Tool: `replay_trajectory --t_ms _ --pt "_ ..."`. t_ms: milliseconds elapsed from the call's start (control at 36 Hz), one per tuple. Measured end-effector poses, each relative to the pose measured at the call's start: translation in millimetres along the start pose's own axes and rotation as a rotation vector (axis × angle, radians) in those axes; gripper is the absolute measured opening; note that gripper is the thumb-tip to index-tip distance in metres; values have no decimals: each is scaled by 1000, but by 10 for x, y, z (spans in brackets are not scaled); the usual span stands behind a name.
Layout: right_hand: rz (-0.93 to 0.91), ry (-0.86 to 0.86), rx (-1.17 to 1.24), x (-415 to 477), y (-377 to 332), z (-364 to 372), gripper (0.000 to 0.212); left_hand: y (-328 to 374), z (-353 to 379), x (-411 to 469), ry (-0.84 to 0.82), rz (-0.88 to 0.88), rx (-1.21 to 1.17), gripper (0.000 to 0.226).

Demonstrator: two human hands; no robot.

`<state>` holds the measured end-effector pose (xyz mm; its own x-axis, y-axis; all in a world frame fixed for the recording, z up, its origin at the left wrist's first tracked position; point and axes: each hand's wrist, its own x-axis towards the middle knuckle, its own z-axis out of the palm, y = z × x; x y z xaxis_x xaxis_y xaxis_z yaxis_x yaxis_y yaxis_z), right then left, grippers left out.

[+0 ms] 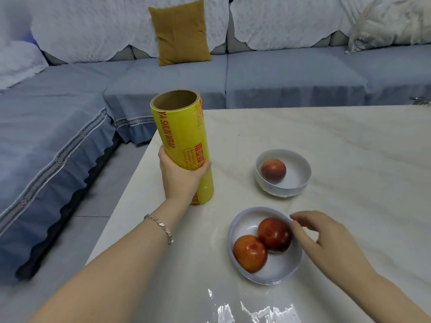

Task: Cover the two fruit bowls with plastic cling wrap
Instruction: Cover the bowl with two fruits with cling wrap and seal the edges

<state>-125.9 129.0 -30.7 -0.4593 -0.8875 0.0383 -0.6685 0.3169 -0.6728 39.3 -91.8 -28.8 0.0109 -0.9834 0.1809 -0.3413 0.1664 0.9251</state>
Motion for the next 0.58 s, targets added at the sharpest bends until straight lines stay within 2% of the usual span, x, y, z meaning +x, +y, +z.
replay_trajectory --t_ms 139,250,389,472,583 --pt "-102 -41 116 159 -357 61 20 109 -211 -199 -56 11 26 94" --pt "-60 -47 423 296 -740 148 29 327 -480 -465 -252 -55 1 79" --pt "45 -246 805 332 -1077 264 82 461 -711 -805 -499 -211 -32 68" --pt "80 -164 817 231 -1097 327 82 459 -734 -937 -585 -249 -9 67" --pt "150 -78 865 91 -1008 321 71 429 -731 -997 -715 -315 -93 69"
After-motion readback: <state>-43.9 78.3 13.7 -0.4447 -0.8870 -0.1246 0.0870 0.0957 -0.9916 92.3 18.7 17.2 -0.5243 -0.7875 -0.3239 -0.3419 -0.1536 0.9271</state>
